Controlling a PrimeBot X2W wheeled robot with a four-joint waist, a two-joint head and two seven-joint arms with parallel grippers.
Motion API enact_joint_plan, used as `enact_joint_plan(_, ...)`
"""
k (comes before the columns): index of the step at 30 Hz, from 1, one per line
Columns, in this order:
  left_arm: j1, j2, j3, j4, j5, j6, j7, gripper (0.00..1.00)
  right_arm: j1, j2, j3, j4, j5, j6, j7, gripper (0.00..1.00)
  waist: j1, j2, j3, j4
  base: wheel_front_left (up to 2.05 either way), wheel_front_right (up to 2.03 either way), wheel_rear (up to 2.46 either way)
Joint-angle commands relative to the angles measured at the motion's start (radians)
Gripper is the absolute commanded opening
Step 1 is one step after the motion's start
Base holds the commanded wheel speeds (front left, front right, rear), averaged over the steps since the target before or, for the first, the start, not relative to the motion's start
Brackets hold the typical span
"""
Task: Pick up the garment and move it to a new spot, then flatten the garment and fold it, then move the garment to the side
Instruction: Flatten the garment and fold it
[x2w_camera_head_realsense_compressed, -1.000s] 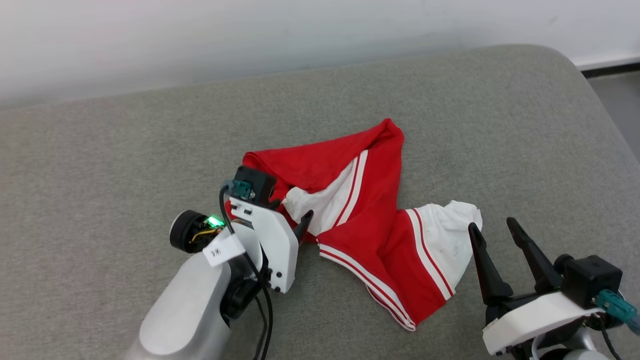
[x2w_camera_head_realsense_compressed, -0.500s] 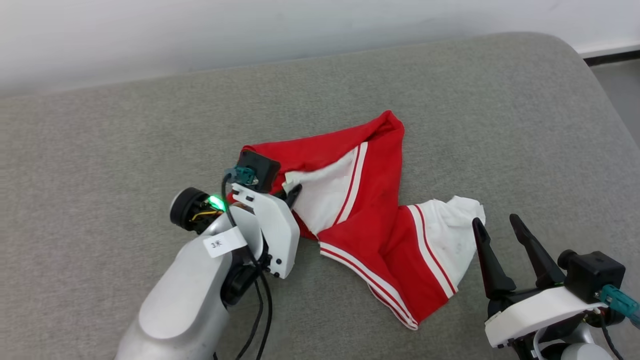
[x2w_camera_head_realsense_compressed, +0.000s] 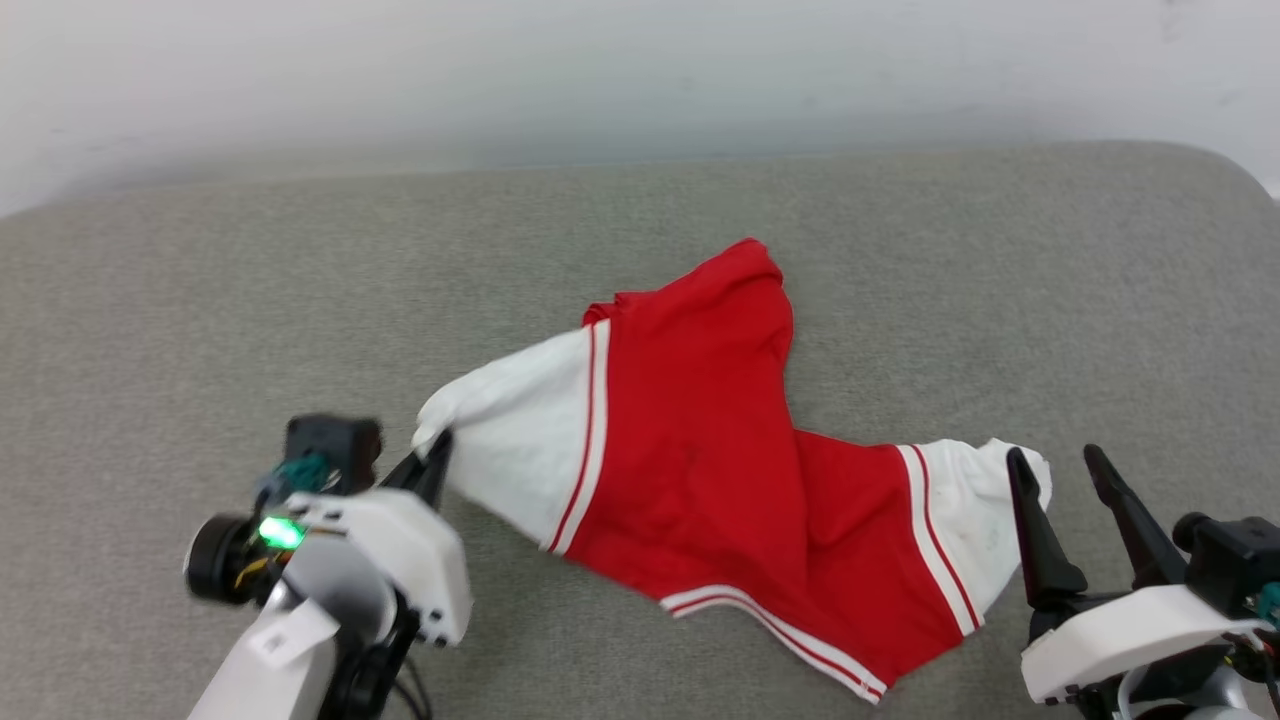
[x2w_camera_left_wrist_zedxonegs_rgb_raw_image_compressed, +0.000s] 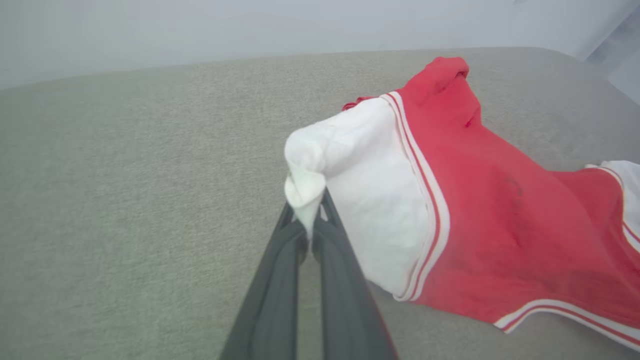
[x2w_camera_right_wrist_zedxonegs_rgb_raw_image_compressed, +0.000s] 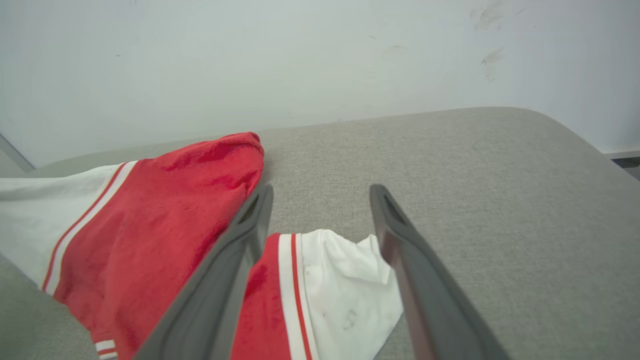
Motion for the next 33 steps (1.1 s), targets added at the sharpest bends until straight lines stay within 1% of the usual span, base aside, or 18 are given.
enact_joint_plan(1,0.014,0.006,0.006,-0.012,-0.004,0.007,-0.003,0.00,0.010,0.002,-0.002,-0.004,-0.004,-0.001,0.001,1.00,0.0000,0.0000,-0.015,0.018,0.00,0.00,0.00)
enact_joint_plan(4,0.111,0.023,0.042,-0.069,-0.018,0.054,0.000,0.00,0.022,0.002,-0.022,-0.022,-0.012,-0.001,0.007,1.00,0.0000,0.0000,-0.034,0.042,0.00,0.00,0.00)
enact_joint_plan(7,0.204,0.033,0.073,-0.112,-0.037,0.092,0.005,0.00,0.039,0.002,-0.036,-0.033,-0.016,-0.001,0.025,1.00,0.0000,0.0000,-0.055,0.062,0.00,0.00,0.00)
enact_joint_plan(12,0.323,0.021,0.107,-0.118,-0.079,0.137,0.009,0.00,0.063,0.002,-0.046,-0.058,-0.013,-0.001,0.042,1.00,0.0000,0.0000,-0.071,0.079,0.00,0.00,0.00)
enact_joint_plan(15,0.354,0.008,0.119,-0.072,-0.096,0.141,-0.010,0.00,0.073,0.002,-0.044,-0.068,-0.007,-0.001,0.052,1.00,0.0000,0.0000,-0.073,0.079,0.00,0.00,0.00)
enact_joint_plan(21,0.324,-0.022,0.120,0.064,-0.130,0.101,-0.063,0.00,0.075,0.002,-0.034,-0.080,-0.001,-0.001,0.068,1.00,0.0000,0.0000,-0.072,0.058,0.00,0.00,0.00)
enact_joint_plan(22,0.317,-0.028,0.118,0.084,-0.133,0.094,-0.073,0.21,0.076,0.002,-0.036,-0.082,-0.001,-0.001,0.071,1.00,0.0000,0.0000,-0.073,0.055,0.00,0.00,0.00)
enact_joint_plan(23,0.309,-0.034,0.119,0.101,-0.134,0.091,-0.088,0.64,0.076,0.002,-0.039,-0.084,0.000,-0.001,0.072,1.00,0.0000,0.0000,-0.073,0.052,0.00,0.00,0.00)
enact_joint_plan(24,0.300,-0.037,0.120,0.115,-0.133,0.086,-0.101,1.00,0.078,0.002,-0.042,-0.086,-0.004,-0.001,0.076,1.00,0.0000,0.0000,-0.074,0.049,0.00,0.00,0.00)
enact_joint_plan(29,0.254,-0.028,0.138,0.134,-0.092,0.092,-0.218,1.00,0.085,0.002,-0.063,-0.092,-0.013,-0.001,0.098,1.00,0.0000,0.0000,-0.079,0.041,0.00,0.00,0.00)
enact_joint_plan(33,0.225,-0.023,0.141,0.124,-0.060,0.082,-0.308,1.00,0.089,0.002,-0.099,-0.079,-0.019,-0.001,0.140,1.00,0.0000,0.0000,-0.084,0.040,0.00,0.00,0.00)
